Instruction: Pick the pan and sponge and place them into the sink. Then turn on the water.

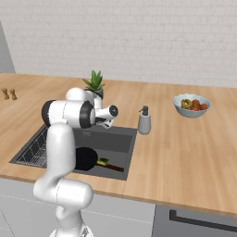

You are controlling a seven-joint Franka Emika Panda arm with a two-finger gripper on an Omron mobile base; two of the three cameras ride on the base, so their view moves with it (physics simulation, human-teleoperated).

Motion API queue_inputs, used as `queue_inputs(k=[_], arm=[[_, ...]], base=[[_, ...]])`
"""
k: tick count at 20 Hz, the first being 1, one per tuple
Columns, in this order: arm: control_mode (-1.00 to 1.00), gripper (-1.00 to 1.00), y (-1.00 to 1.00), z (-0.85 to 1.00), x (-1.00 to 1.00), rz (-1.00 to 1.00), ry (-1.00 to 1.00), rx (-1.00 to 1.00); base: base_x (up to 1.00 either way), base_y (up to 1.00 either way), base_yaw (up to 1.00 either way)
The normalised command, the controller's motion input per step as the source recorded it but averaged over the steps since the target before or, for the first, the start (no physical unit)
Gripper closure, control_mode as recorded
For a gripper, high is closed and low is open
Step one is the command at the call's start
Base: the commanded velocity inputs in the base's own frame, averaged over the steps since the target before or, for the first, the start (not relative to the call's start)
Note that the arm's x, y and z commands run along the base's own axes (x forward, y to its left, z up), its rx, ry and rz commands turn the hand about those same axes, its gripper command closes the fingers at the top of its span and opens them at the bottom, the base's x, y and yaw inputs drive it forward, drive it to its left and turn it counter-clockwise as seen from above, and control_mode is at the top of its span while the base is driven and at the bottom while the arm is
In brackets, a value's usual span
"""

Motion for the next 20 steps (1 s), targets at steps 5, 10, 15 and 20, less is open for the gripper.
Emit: queue_inputs(k=[5, 10, 15, 20], arm=[[-1.00, 1.00, 0.00, 0.00, 0.00, 0.00, -0.01, 0.00], [-1.00, 1.00, 0.02, 0.00, 0.00, 0.00, -0.01, 0.06], [-1.00, 1.00, 0.00, 0.00, 0.00, -0.01, 0.00, 0.19], [-1.00, 1.00, 0.00, 0.00, 0.00, -0.06, 0.00, 0.23]], base=[[0.00, 0.00, 0.00], [0.00, 0.00, 0.00], [0.00, 0.00, 0.00], [0.00, 0.00, 0.00]])
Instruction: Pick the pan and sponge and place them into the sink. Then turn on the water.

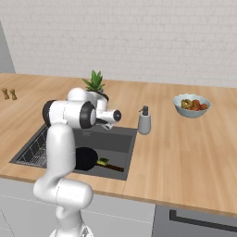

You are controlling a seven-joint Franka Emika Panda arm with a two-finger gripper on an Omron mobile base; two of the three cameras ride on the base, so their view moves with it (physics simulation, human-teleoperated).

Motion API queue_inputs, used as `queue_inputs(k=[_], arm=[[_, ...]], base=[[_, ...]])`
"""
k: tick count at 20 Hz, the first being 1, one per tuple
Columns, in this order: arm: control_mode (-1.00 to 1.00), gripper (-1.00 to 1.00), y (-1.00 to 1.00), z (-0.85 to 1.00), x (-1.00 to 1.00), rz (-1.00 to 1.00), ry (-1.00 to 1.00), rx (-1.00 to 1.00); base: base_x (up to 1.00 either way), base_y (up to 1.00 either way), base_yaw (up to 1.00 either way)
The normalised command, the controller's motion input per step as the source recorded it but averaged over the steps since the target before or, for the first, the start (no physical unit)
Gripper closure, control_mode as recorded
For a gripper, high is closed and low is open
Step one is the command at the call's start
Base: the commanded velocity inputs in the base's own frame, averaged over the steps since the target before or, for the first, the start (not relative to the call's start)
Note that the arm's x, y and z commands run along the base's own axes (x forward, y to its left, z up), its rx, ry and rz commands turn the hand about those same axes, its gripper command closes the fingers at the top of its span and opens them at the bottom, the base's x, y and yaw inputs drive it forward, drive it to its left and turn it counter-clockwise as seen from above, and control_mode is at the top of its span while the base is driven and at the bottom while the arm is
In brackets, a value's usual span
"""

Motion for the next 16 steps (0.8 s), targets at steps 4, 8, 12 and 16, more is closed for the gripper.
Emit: queue_inputs(k=[4, 8, 12, 16], arm=[[-1.00, 1.00, -0.04, 0.00, 0.00, -0.13, 0.03, 0.25], [-1.00, 1.00, -0.11, -0.03, 0.00, -0.14, 0.04, 0.26], [-1.00, 1.00, -0.09, -0.05, 0.00, -0.11, 0.04, 0.24], [-1.00, 1.00, -0.04, -0.08, 0.00, -0.10, 0.02, 0.19]], base=[[0.00, 0.00, 0.00], [0.00, 0.00, 0.00], [0.00, 0.00, 0.00], [0.00, 0.00, 0.00]])
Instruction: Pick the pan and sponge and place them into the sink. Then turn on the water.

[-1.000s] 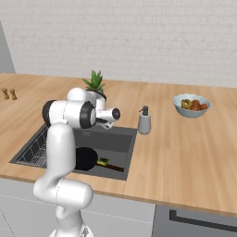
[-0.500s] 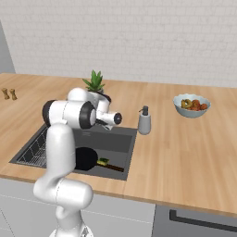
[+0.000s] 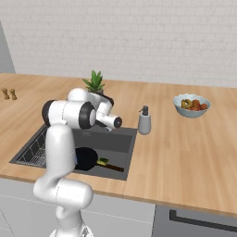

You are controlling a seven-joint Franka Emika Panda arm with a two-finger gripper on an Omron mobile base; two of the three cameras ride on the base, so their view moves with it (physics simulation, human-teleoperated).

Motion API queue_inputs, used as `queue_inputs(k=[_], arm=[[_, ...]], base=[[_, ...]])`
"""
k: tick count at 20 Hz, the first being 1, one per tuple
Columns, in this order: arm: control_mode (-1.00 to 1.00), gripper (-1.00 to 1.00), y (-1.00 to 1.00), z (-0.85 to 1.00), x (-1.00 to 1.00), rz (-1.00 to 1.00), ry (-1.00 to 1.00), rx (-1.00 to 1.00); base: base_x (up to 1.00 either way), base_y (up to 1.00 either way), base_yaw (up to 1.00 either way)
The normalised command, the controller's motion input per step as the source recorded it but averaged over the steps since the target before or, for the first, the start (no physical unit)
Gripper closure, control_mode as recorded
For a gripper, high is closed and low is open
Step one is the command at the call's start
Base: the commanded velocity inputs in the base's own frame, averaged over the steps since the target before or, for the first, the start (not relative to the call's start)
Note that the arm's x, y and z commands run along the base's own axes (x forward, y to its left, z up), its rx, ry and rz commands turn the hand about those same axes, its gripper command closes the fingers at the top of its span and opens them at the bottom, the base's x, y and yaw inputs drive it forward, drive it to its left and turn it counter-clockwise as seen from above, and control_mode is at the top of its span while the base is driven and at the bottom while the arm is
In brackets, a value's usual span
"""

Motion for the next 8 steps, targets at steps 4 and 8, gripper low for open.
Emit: queue_inputs(k=[4, 8], arm=[[-1.00, 1.00, -0.01, -0.02, 0.00, -0.01, 0.00, 0.02], [-1.00, 1.00, 0.00, 0.00, 0.00, 0.00, 0.00, 0.00]], base=[[0.00, 0.00, 0.00], [0.00, 0.00, 0.00]])
